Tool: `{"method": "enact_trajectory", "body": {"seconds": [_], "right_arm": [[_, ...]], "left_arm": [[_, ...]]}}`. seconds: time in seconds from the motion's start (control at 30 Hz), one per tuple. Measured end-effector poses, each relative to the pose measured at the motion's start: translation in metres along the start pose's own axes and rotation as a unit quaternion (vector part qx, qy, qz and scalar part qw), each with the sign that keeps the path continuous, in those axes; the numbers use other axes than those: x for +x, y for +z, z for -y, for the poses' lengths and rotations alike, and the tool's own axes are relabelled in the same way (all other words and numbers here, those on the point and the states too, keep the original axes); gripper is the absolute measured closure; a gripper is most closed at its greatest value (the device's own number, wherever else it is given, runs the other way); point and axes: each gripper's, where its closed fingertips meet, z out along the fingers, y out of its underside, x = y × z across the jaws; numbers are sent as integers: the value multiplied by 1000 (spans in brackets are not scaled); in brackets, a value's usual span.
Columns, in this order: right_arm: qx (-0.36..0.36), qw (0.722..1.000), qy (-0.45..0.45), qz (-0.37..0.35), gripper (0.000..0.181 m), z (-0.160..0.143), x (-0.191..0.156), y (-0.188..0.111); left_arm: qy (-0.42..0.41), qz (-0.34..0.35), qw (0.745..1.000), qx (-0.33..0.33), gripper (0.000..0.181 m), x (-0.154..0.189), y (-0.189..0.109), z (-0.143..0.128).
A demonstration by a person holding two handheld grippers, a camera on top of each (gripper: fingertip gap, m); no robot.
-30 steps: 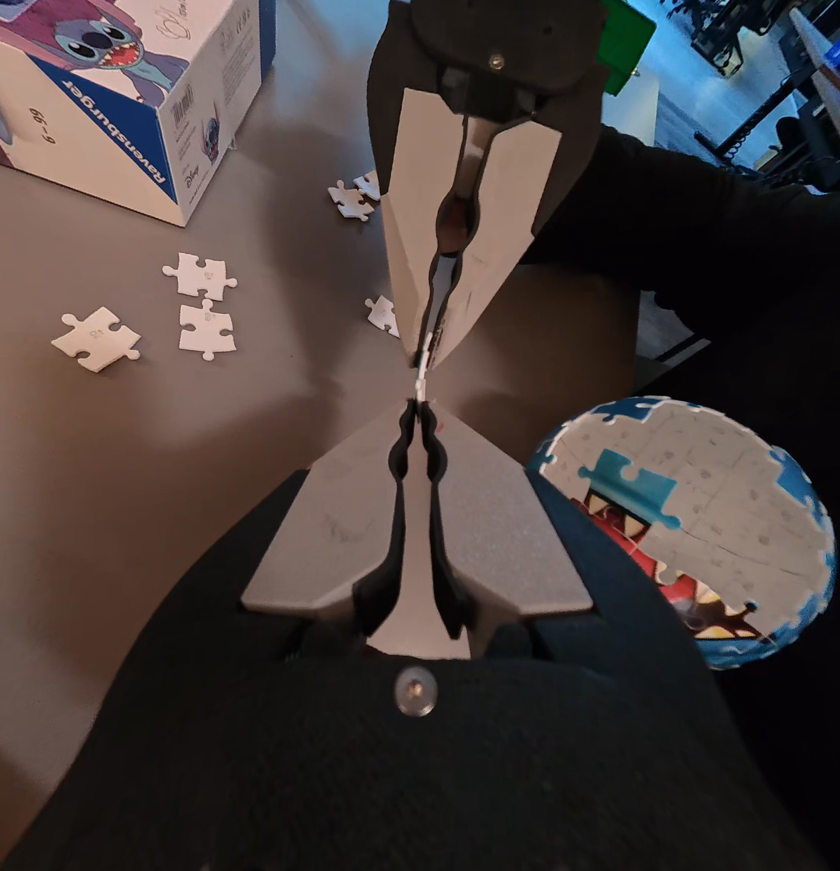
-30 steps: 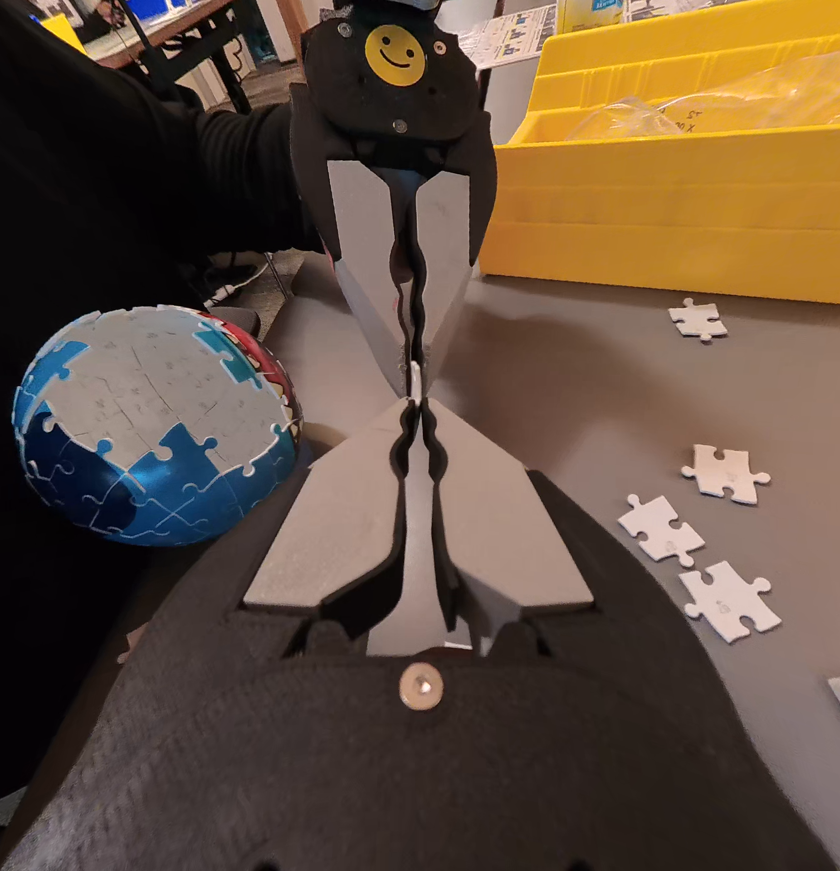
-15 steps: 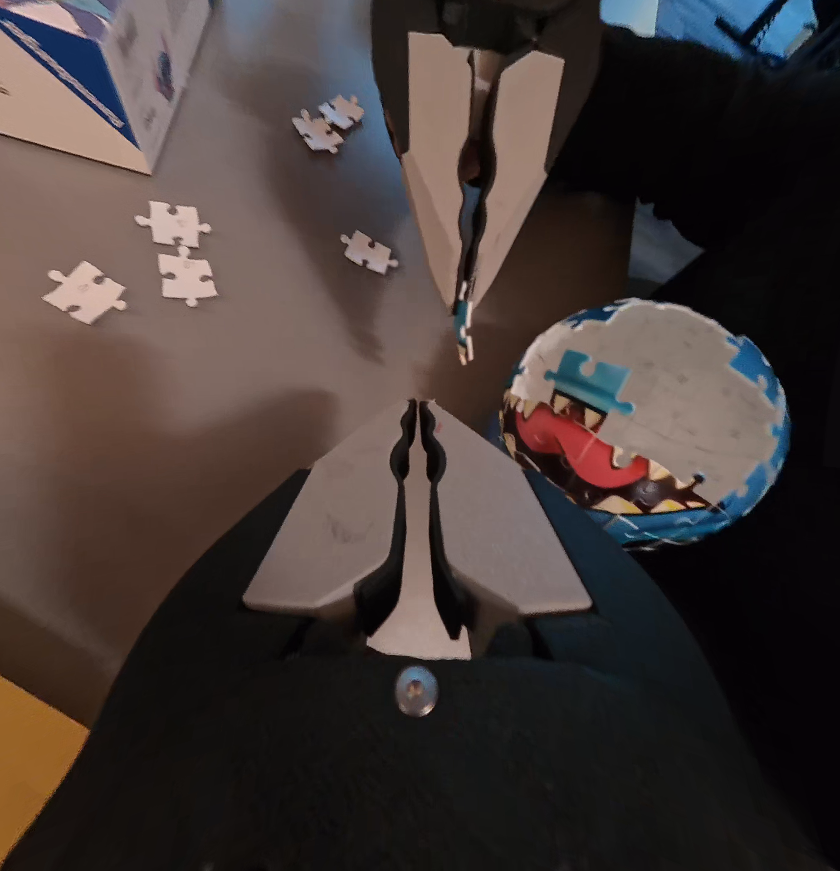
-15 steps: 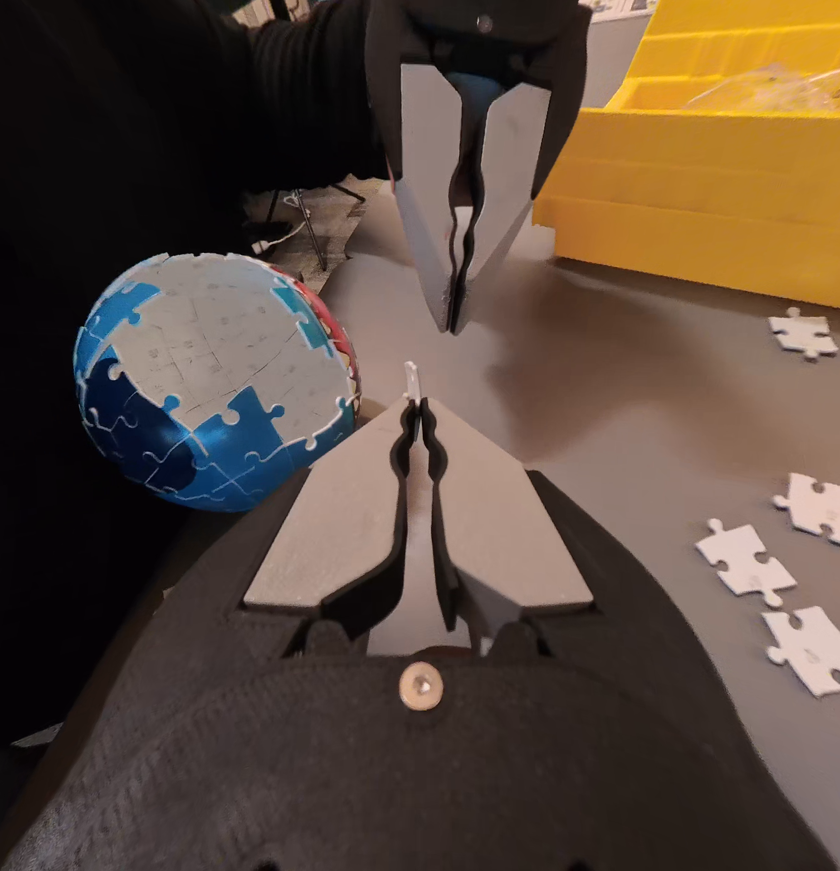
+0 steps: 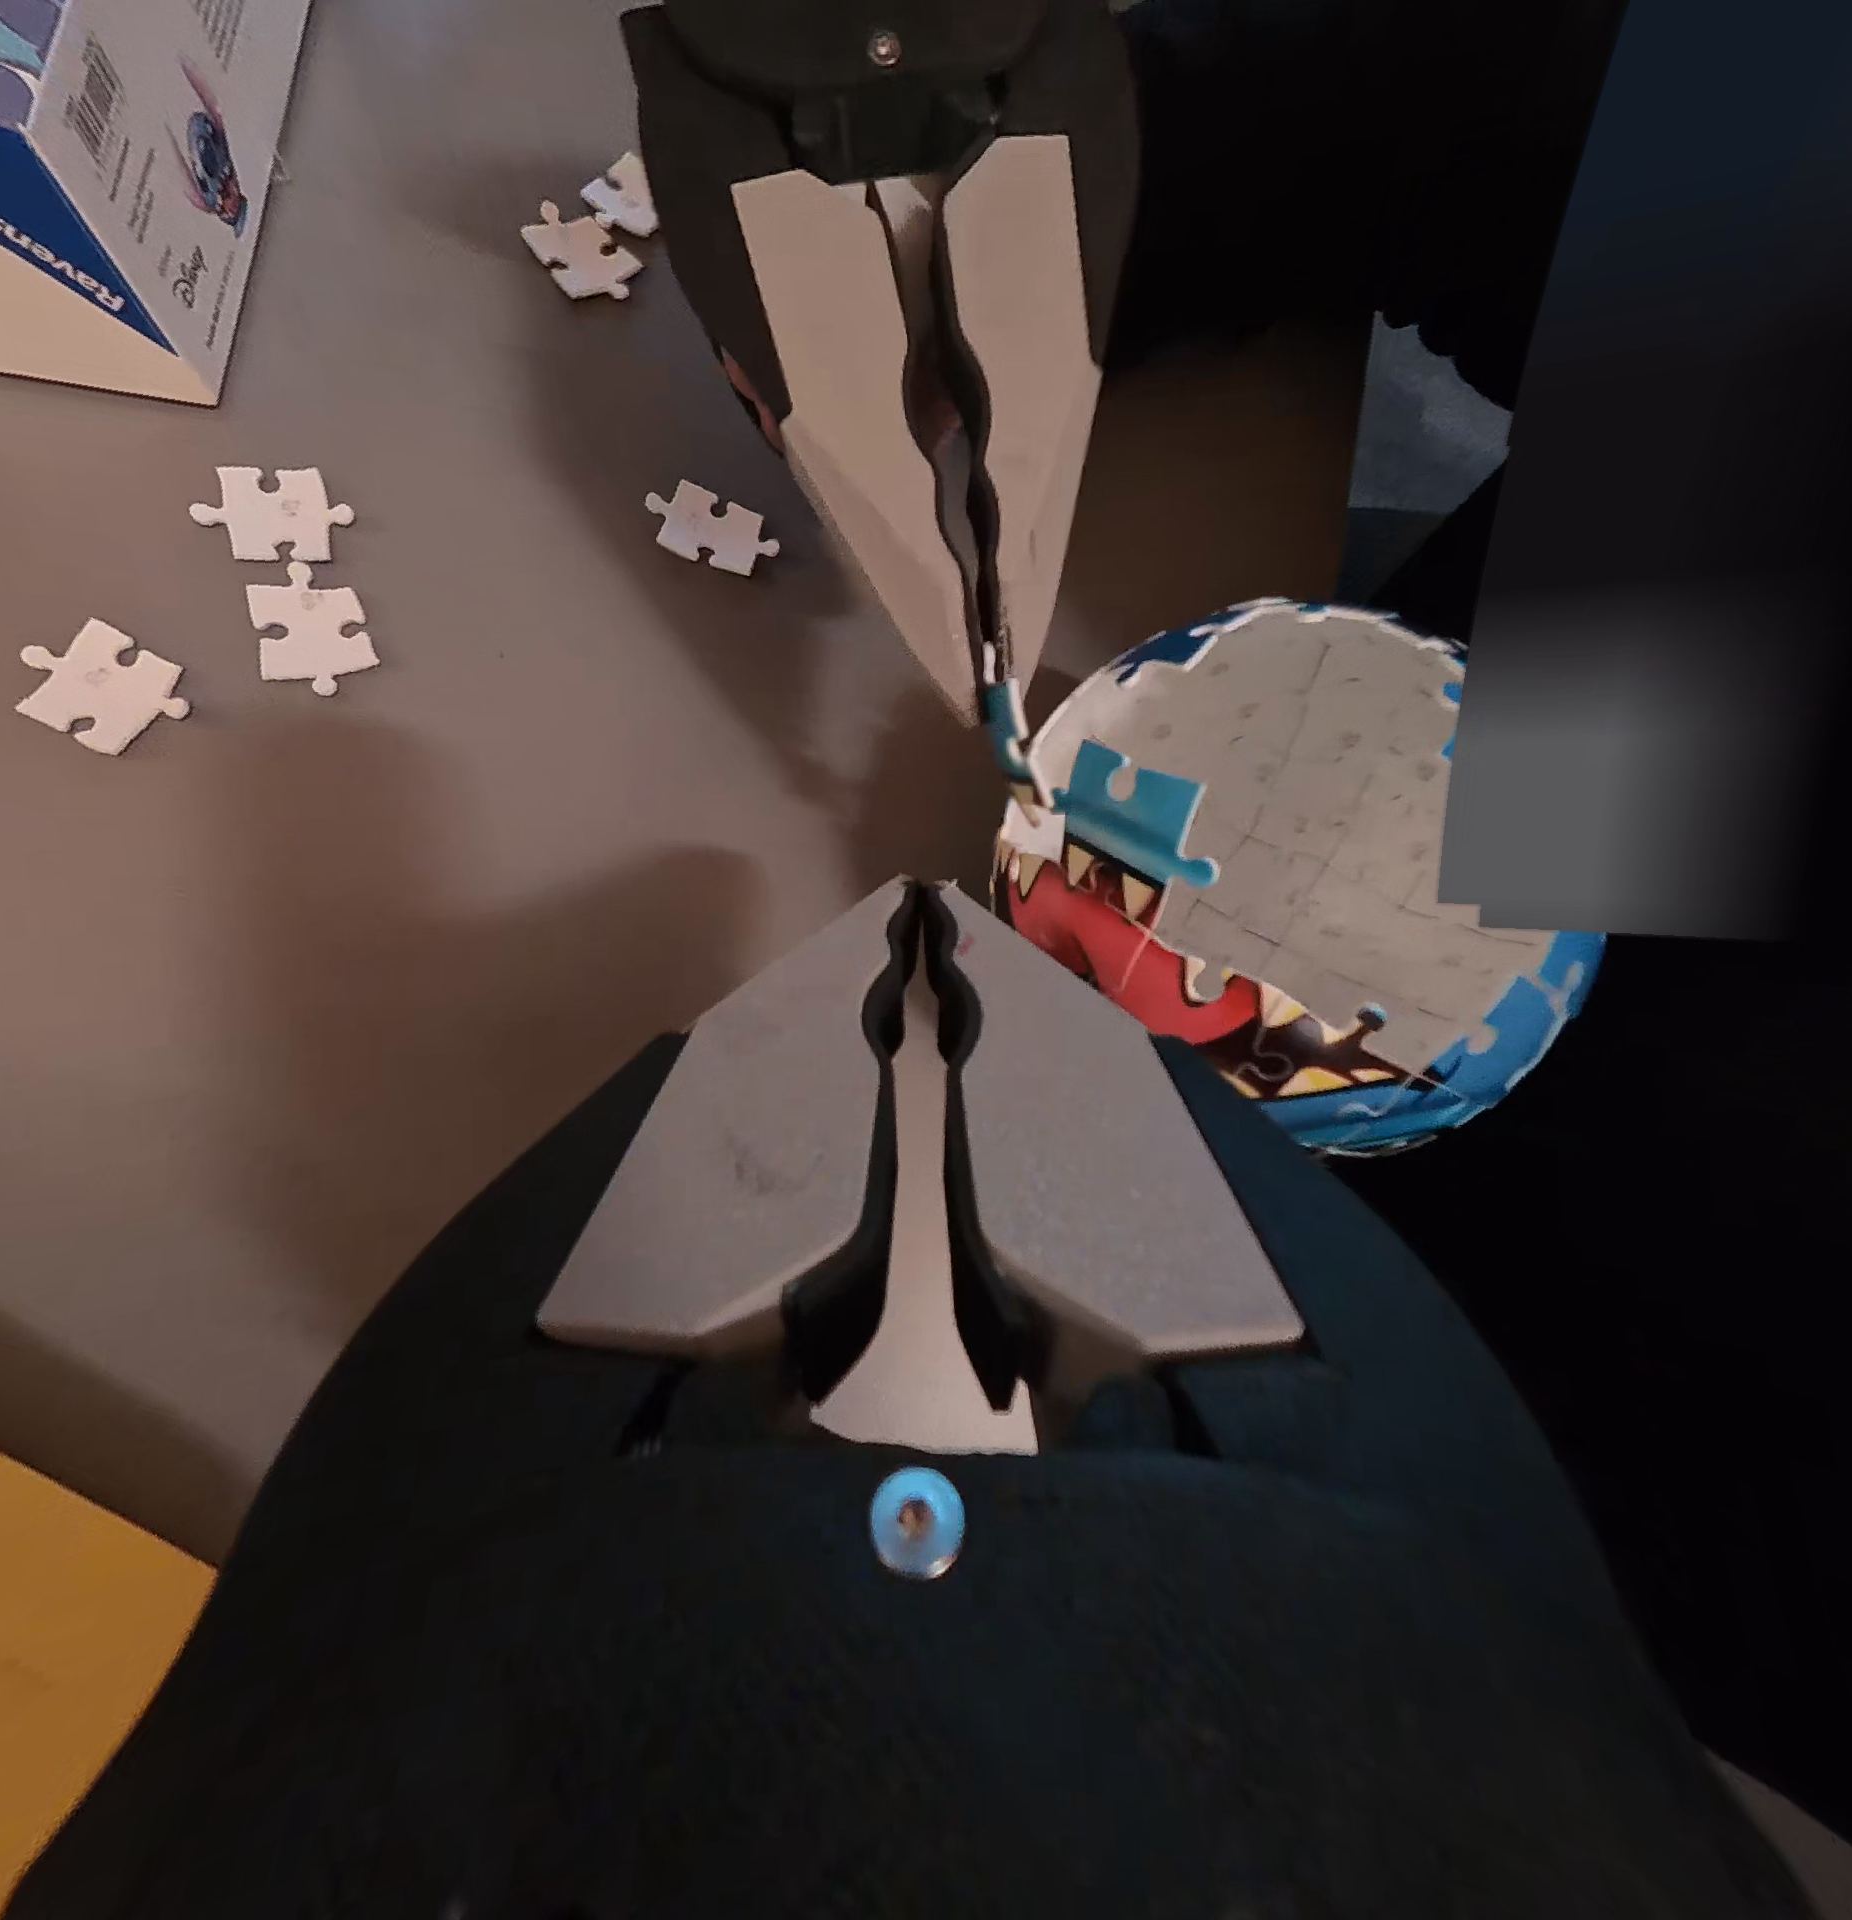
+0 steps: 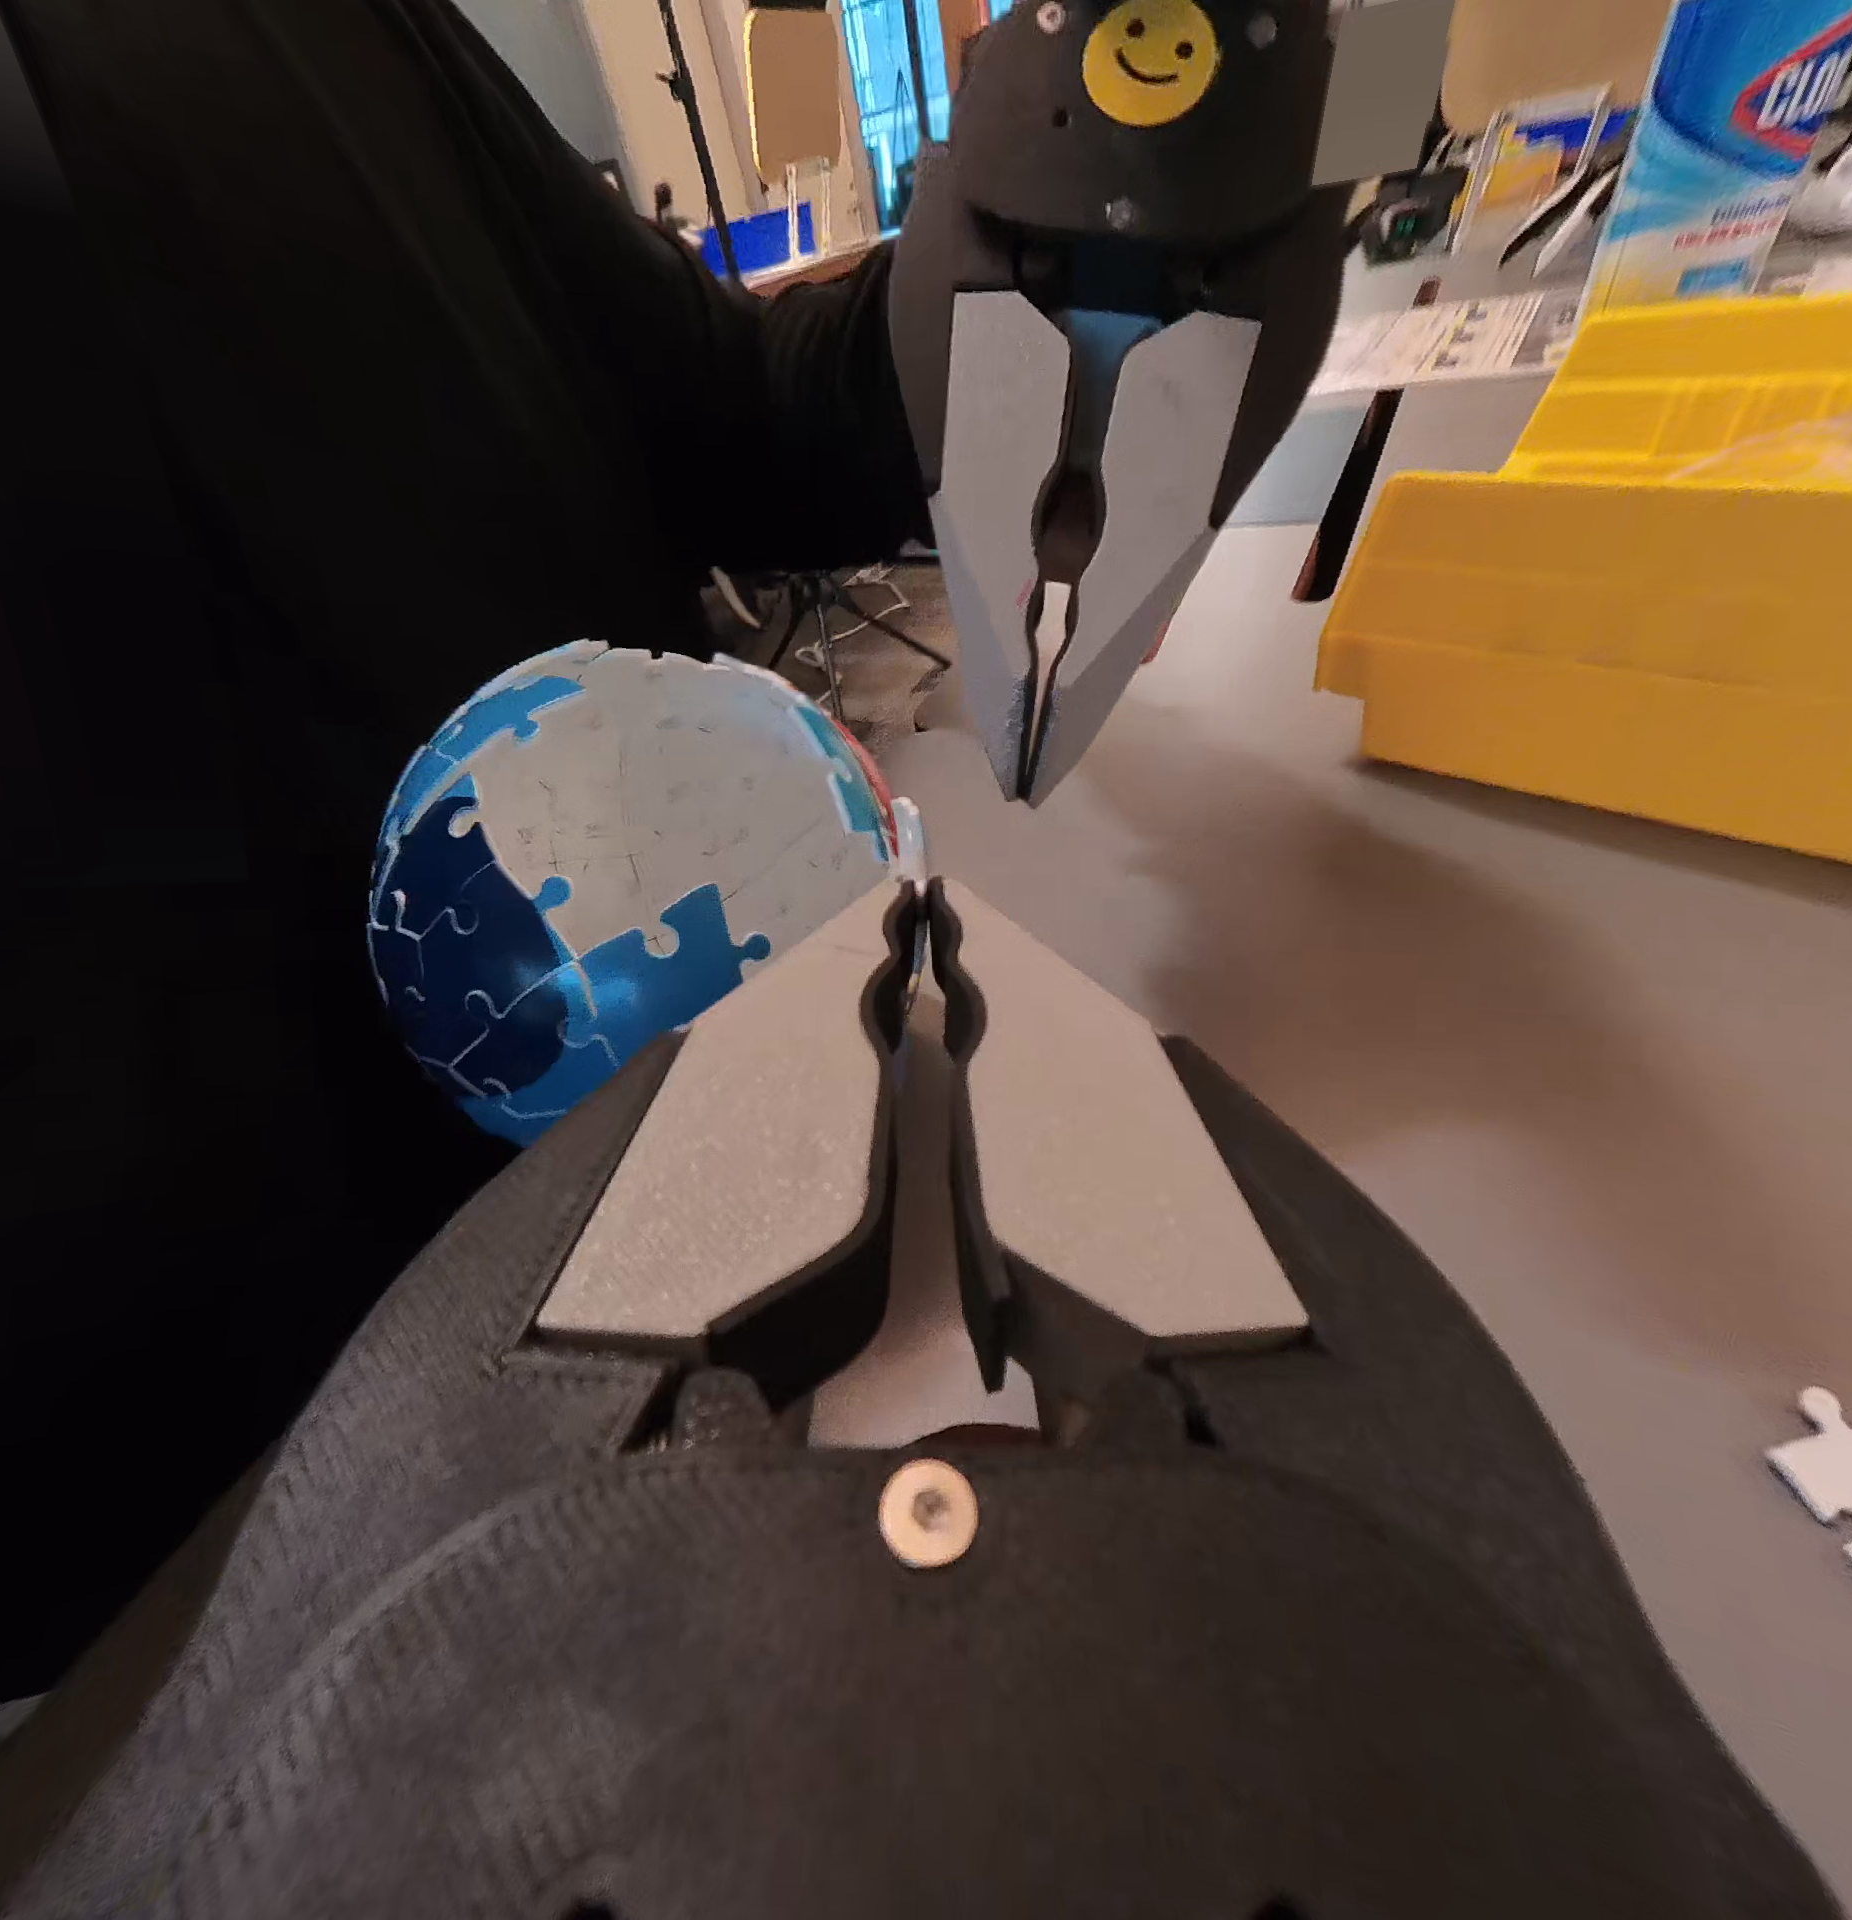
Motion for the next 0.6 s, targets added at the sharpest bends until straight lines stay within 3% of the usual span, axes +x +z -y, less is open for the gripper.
{"method": "enact_trajectory", "body": {"seconds": [0.6], "right_arm": [[26, 996, -72, -51, 181, -5, -1, 4]], "left_arm": [[3, 12, 1000, -25, 181, 4, 6, 6]]}}
